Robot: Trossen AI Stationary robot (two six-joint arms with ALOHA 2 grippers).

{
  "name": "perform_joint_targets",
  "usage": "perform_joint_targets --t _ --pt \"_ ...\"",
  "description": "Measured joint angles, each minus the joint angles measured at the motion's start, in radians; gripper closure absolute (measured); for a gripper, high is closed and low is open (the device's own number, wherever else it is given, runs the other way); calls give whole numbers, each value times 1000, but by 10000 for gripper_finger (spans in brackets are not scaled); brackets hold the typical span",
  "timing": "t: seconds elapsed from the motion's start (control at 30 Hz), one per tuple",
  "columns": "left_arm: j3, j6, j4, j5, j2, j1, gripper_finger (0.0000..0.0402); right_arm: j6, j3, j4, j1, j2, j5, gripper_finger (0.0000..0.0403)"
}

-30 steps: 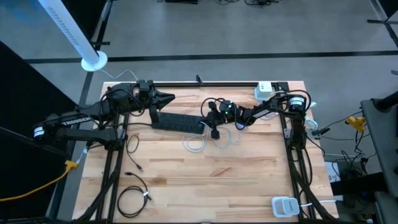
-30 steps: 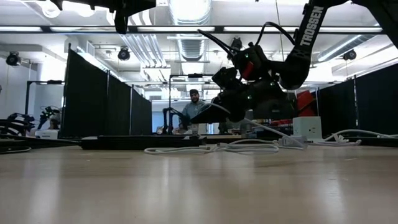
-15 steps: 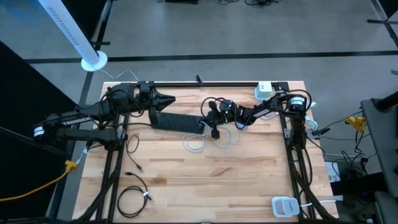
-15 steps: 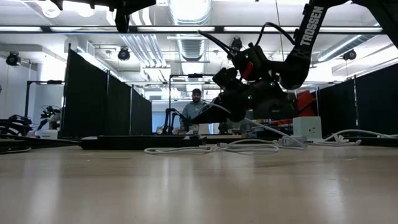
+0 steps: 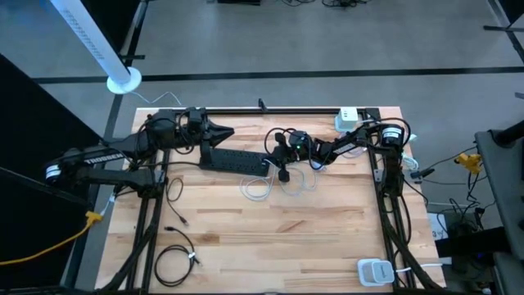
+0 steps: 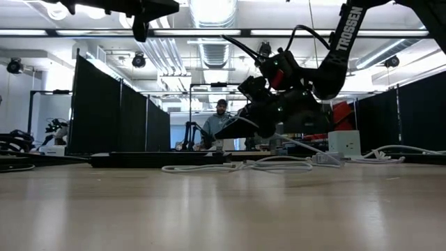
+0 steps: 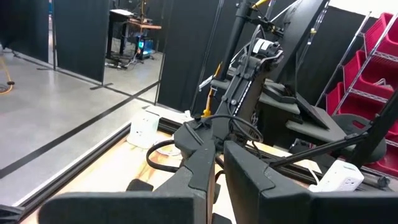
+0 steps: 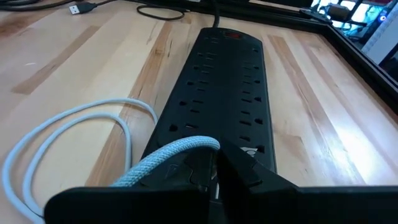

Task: Insert USB
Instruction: Insert the light blue charger cable into the black outlet extension

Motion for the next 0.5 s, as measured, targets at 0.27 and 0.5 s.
perform_joint_targets --t 0.27,0.5 --pt "0 -22 0 1 6 0 378 -76 35 -104 -1 1 -28 403" --pt "0 -13 5 1 6 0 378 -97 46 -139 -1 0 -45 403"
